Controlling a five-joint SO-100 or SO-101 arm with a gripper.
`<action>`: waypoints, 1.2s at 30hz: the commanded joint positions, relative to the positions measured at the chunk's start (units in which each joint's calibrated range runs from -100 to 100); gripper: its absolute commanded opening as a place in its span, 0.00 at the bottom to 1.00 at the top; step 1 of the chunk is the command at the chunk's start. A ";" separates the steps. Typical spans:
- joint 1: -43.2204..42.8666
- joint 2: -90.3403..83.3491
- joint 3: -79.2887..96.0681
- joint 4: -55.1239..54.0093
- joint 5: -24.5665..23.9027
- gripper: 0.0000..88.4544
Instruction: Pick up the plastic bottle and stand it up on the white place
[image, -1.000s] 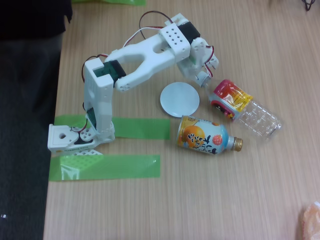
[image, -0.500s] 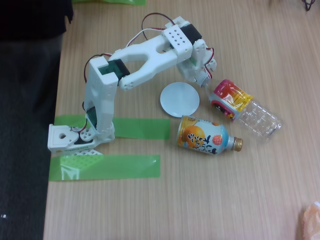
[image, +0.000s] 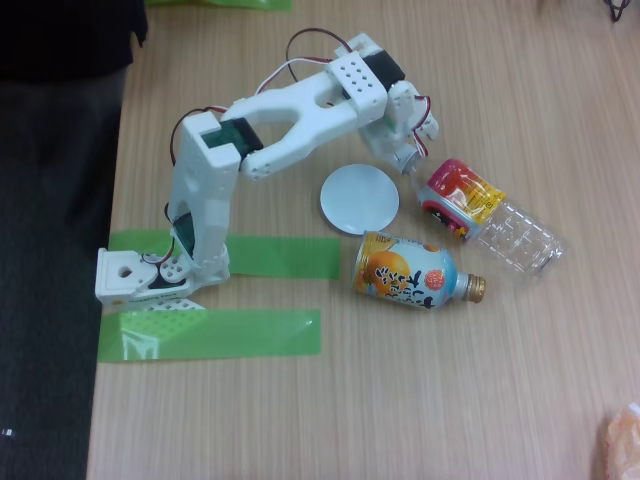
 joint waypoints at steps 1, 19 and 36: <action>-0.09 0.59 -0.92 -0.49 -0.13 0.27; -0.46 1.18 -0.92 -0.49 -0.08 0.27; -0.46 4.29 -4.18 -1.69 0.13 0.27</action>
